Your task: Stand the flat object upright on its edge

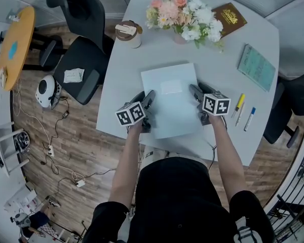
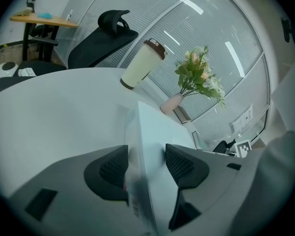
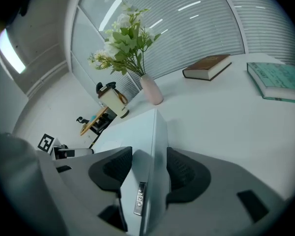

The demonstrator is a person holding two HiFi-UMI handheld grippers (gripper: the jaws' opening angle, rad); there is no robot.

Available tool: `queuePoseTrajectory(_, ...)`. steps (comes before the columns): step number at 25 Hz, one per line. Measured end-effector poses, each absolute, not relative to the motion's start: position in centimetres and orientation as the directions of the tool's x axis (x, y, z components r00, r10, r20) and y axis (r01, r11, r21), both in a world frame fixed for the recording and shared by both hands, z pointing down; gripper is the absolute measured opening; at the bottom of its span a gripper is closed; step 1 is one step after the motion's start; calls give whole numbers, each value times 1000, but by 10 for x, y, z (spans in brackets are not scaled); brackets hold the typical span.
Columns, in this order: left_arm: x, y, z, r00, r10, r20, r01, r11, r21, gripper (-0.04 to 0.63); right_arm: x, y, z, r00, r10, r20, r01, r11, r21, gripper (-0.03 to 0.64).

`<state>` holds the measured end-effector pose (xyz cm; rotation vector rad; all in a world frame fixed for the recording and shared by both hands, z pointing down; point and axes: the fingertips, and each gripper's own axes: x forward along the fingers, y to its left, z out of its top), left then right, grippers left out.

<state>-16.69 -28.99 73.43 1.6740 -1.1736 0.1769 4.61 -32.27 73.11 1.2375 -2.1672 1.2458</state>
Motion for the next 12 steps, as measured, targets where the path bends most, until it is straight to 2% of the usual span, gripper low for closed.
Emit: queuePoseTrajectory(12,-167,-291,738,540,-591,600,-739,8,673,238,45,-323,734,-582,-511,632,-796,199,-572,218)
